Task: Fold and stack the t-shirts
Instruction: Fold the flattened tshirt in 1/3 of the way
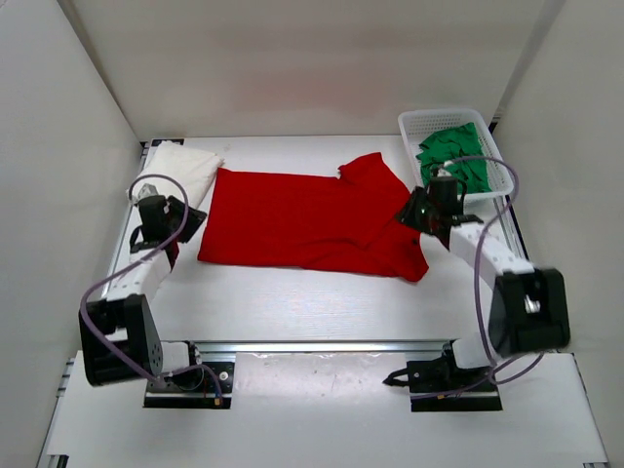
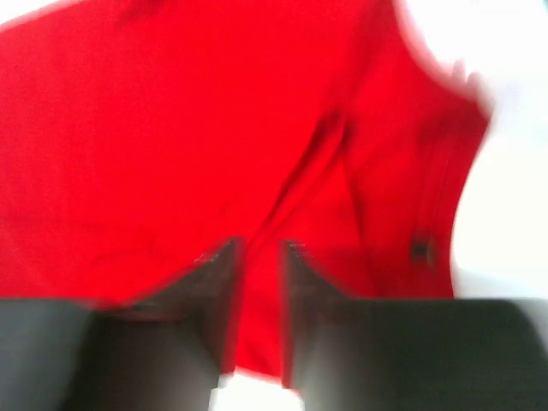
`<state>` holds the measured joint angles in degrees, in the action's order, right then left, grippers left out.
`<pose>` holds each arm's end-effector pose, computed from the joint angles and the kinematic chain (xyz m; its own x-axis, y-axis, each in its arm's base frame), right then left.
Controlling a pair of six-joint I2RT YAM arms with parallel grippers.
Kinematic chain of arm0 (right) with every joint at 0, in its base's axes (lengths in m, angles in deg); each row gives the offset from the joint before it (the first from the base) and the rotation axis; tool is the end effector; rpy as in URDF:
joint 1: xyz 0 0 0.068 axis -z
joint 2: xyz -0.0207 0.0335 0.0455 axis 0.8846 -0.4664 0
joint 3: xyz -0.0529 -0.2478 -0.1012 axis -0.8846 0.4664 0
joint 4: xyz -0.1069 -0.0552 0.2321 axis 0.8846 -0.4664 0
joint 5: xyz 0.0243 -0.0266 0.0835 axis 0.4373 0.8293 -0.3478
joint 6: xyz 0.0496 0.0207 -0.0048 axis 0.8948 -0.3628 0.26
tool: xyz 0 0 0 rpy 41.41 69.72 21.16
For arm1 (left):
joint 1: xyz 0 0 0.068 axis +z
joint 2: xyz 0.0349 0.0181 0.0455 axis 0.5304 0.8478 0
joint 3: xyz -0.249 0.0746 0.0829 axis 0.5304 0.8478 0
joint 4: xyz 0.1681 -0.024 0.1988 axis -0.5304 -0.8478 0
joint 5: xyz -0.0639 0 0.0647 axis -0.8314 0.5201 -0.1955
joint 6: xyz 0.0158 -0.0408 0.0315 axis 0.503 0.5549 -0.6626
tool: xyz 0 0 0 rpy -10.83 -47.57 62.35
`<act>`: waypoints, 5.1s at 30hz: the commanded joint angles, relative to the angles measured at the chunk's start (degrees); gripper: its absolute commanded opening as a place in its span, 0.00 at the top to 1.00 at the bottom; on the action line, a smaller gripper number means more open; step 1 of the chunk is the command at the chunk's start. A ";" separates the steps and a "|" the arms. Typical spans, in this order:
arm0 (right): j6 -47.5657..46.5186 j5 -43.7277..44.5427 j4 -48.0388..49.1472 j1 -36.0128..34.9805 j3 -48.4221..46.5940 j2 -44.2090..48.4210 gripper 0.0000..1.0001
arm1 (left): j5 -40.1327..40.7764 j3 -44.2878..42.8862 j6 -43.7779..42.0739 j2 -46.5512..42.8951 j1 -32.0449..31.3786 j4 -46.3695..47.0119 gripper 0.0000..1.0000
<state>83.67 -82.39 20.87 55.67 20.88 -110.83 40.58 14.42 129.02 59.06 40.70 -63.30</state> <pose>0.3305 0.0432 0.2247 -0.6814 0.3972 -0.6148 0.1166 0.8881 0.4446 0.2833 0.0388 0.2153 -0.3733 -0.7595 -0.5327 -0.4392 0.6505 -0.6196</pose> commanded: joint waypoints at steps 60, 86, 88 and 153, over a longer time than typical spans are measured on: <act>1.64 9.57 5.41 -6.03 24.40 24.94 0.82 | 4.27 11.38 0.69 -11.54 -9.94 0.71 0.63; 3.57 -1.69 -0.82 -7.90 39.51 31.23 0.95 | -9.96 29.46 5.78 -12.55 -12.18 3.35 0.62; 1.65 -3.55 -2.58 -7.45 36.62 32.83 0.83 | -9.96 29.12 5.61 -15.91 -12.18 2.04 0.58; -2.23 5.41 5.68 -24.59 16.20 8.12 0.92 | 3.05 17.34 -4.32 -6.18 -36.88 4.23 0.61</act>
<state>80.98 -78.90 25.65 30.43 32.92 -106.70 42.54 33.35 126.29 52.18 3.21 -57.68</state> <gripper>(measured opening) 0.092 0.385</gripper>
